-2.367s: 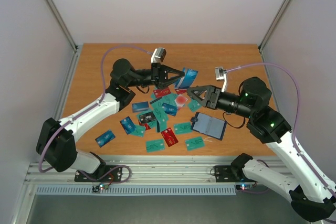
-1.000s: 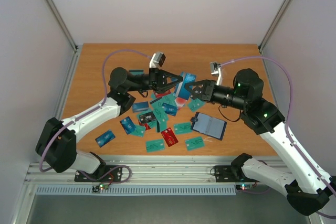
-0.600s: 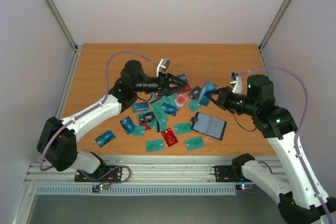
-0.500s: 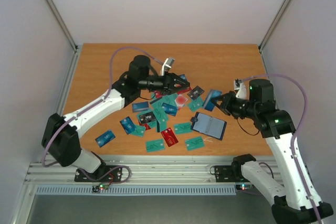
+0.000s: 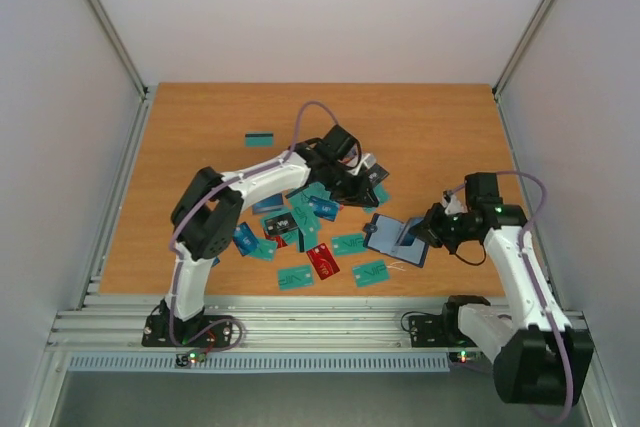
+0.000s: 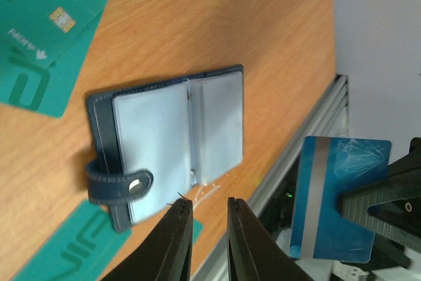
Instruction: Put the credit cards into the card holder
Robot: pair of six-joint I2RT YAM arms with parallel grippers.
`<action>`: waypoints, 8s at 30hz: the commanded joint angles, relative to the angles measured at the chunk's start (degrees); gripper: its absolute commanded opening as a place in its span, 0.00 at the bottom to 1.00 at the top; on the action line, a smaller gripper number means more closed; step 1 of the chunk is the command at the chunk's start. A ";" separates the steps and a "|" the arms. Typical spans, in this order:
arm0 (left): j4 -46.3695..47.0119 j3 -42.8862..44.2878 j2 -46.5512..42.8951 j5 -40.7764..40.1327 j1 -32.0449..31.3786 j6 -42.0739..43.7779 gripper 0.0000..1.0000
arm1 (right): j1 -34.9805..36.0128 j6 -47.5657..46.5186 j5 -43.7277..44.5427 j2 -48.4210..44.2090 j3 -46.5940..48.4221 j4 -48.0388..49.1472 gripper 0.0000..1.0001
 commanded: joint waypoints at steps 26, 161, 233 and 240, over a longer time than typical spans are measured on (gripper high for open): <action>-17.03 18.31 18.22 -4.80 -2.78 18.52 0.15 | 5.50 -4.76 8.81 14.06 -8.35 19.48 0.01; -22.07 20.68 22.53 -4.92 -2.79 19.57 0.08 | 6.52 9.29 10.87 5.35 -25.49 45.07 0.01; -14.61 3.96 12.39 -14.09 1.66 7.57 0.05 | 14.18 17.04 5.57 4.15 -17.51 21.63 0.01; -12.55 1.73 10.40 -12.41 1.66 8.88 0.05 | 16.54 17.54 6.49 11.59 -18.37 30.27 0.01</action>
